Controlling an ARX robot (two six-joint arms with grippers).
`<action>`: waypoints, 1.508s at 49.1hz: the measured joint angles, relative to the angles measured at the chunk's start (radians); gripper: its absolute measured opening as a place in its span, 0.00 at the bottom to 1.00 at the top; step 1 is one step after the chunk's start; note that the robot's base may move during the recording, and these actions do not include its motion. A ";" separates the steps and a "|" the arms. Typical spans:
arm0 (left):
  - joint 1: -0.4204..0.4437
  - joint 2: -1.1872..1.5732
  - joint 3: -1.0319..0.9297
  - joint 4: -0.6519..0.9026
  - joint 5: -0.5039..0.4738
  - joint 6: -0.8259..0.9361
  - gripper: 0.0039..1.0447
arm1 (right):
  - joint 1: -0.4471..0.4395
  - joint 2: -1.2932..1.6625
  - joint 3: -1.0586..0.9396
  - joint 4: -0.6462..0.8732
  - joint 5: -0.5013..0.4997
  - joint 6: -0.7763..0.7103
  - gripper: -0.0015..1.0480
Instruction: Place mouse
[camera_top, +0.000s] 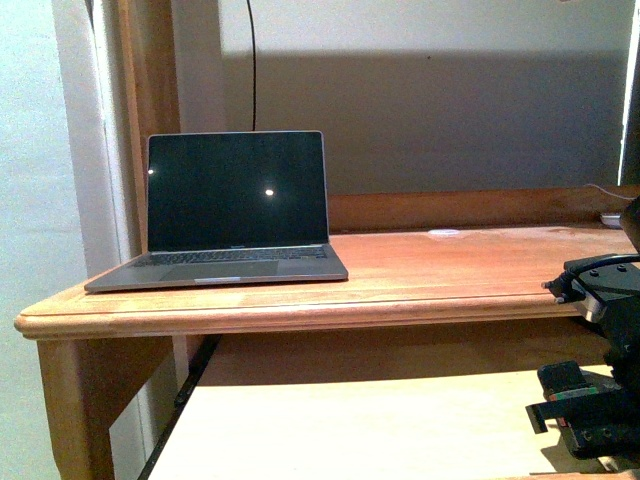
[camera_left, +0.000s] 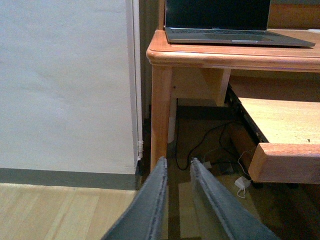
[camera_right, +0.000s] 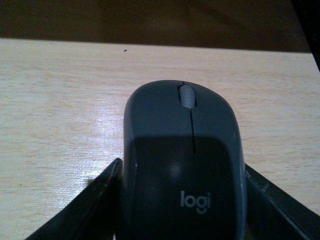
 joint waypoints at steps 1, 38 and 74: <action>0.000 0.000 0.000 0.000 0.000 0.000 0.26 | 0.000 -0.003 -0.004 0.002 -0.003 0.002 0.57; 0.000 0.000 0.000 0.000 0.000 0.001 0.93 | 0.186 0.065 0.491 -0.277 0.119 0.118 0.53; 0.000 0.000 0.000 0.000 0.000 0.001 0.93 | 0.269 0.713 1.310 -0.476 0.354 0.131 0.53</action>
